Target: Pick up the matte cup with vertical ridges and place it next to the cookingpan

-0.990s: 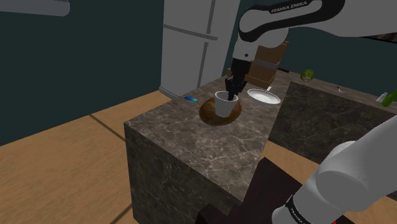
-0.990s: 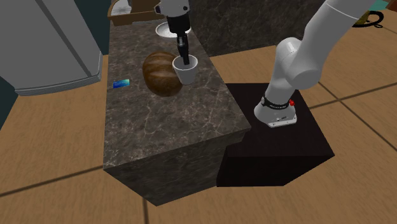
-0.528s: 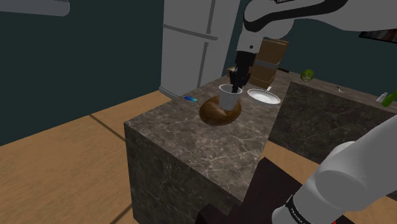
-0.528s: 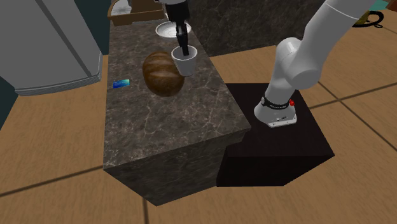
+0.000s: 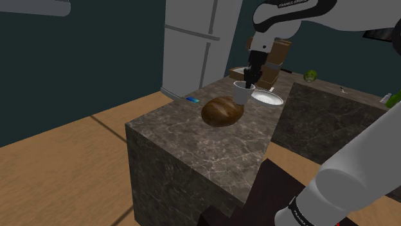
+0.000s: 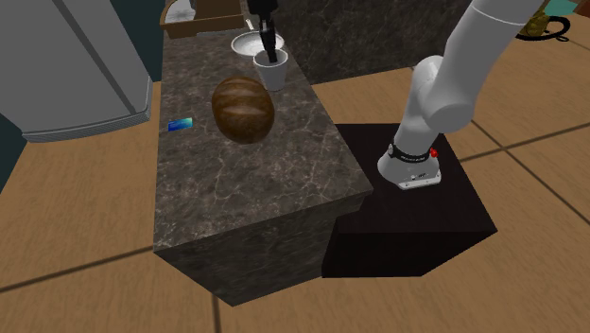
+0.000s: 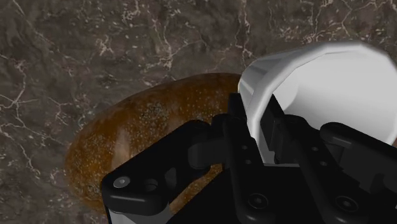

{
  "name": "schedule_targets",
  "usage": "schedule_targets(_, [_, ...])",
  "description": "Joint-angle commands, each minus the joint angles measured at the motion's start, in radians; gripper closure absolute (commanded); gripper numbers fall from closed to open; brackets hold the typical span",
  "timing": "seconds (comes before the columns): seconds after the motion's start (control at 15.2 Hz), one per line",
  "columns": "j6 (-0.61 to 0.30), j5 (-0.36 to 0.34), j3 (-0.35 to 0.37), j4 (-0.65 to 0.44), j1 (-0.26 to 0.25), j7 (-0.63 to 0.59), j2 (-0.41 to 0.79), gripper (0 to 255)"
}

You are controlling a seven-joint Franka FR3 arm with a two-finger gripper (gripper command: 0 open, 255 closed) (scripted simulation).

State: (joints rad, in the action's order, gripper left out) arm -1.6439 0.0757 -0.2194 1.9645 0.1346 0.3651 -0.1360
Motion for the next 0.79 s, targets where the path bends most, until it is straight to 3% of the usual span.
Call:
schedule_targets(0.0, [0.012,-0.004,-0.029,-0.049,0.021,0.051,0.042,255])
schedule_targets(0.73, [0.107,0.038,-0.149,-0.405,0.157,0.309,0.337,255])
